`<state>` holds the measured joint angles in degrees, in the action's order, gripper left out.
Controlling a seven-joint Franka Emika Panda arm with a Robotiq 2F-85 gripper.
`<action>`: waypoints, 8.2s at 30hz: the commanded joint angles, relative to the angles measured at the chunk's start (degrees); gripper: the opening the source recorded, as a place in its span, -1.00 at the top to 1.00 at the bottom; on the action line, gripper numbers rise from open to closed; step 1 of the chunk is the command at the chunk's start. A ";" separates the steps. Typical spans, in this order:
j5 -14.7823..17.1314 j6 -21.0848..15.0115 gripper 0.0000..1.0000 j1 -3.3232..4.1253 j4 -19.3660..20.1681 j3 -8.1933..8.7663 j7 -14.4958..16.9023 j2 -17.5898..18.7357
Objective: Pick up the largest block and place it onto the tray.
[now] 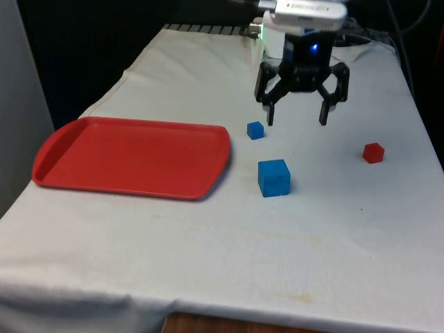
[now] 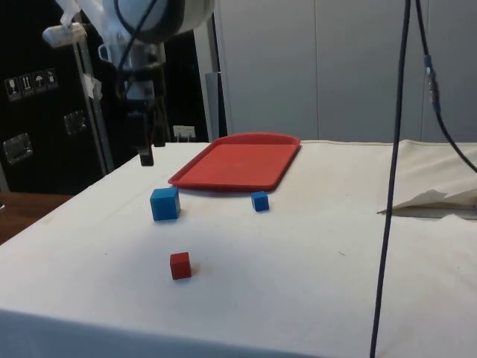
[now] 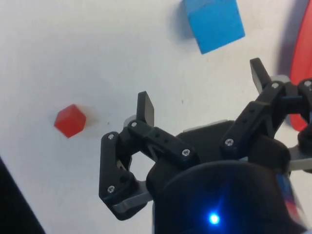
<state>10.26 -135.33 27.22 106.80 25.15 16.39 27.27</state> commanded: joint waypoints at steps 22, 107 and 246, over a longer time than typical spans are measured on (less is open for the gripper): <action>3.15 -7.05 -1.00 -2.69 -0.97 0.23 8.71 7.73; 1.89 -4.01 0.96 -2.01 1.83 1.95 8.82 1.66; 28.88 3.04 -1.00 -5.44 -1.32 24.87 39.19 13.69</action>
<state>39.88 -132.58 21.26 105.31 49.50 56.09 41.14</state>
